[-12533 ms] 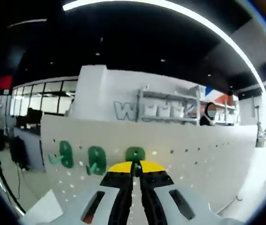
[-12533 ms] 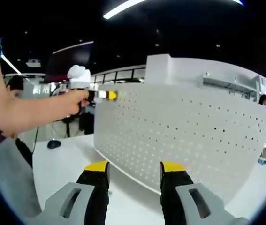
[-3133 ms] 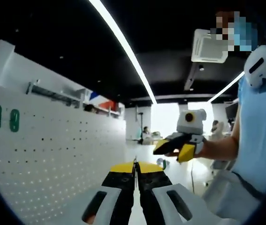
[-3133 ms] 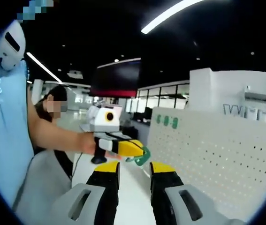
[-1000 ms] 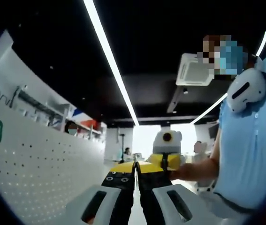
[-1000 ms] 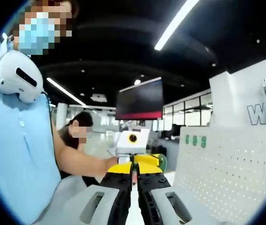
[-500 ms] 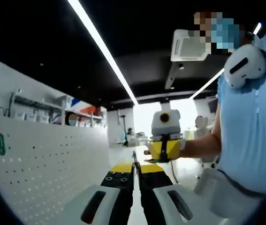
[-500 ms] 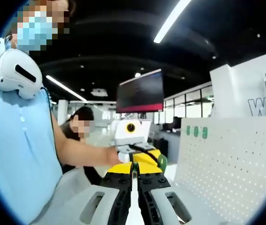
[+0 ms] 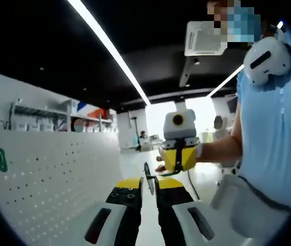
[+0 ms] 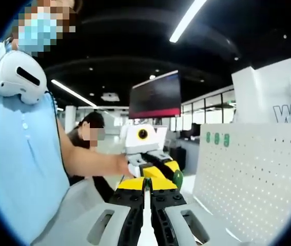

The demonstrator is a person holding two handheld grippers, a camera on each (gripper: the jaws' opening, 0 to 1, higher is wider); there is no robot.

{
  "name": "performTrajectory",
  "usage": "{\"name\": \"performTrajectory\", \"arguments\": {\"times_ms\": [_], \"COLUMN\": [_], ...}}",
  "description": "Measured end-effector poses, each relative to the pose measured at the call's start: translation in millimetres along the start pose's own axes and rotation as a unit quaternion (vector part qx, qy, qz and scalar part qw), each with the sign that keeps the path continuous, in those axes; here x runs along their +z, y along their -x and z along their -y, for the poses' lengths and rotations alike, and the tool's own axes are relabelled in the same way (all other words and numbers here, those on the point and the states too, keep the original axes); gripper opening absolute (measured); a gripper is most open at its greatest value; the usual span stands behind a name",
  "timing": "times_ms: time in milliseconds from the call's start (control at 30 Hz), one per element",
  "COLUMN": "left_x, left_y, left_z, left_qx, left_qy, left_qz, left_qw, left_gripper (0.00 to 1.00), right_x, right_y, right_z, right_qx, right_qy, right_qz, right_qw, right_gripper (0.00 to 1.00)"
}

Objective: Insert the hook assembly into the mounting plate slot until the hook locks in place.

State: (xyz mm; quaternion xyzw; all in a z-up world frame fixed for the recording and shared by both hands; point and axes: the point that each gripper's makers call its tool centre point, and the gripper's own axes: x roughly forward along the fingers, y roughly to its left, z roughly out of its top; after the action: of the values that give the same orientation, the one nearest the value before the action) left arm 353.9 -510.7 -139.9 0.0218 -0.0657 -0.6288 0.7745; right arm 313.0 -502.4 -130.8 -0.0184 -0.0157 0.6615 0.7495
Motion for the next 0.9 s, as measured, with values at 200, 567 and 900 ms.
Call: {"name": "performTrajectory", "arguments": {"times_ms": [200, 567, 900], "left_x": [-5.6, -11.4, -14.3], "left_y": [1.9, 1.4, 4.7], "left_z": [0.6, 0.7, -3.6], "left_qx": [-0.002, -0.006, 0.004], "left_qy": [0.0, 0.01, 0.016], "left_qz": [-0.013, -0.02, -0.015], "left_qw": [0.9999, 0.9997, 0.9998], "left_gripper": [0.11, 0.03, 0.02], "right_x": [-0.6, -2.3, -6.8], "right_y": [-0.1, -1.2, -2.8], "right_z": [0.7, 0.9, 5.0], "right_qx": [0.004, 0.009, 0.007], "right_qy": [-0.001, -0.001, -0.005], "right_qz": [-0.002, -0.005, -0.012], "right_qw": [1.0, 0.9999, 0.9999], "right_gripper": [0.01, 0.01, 0.0]}}
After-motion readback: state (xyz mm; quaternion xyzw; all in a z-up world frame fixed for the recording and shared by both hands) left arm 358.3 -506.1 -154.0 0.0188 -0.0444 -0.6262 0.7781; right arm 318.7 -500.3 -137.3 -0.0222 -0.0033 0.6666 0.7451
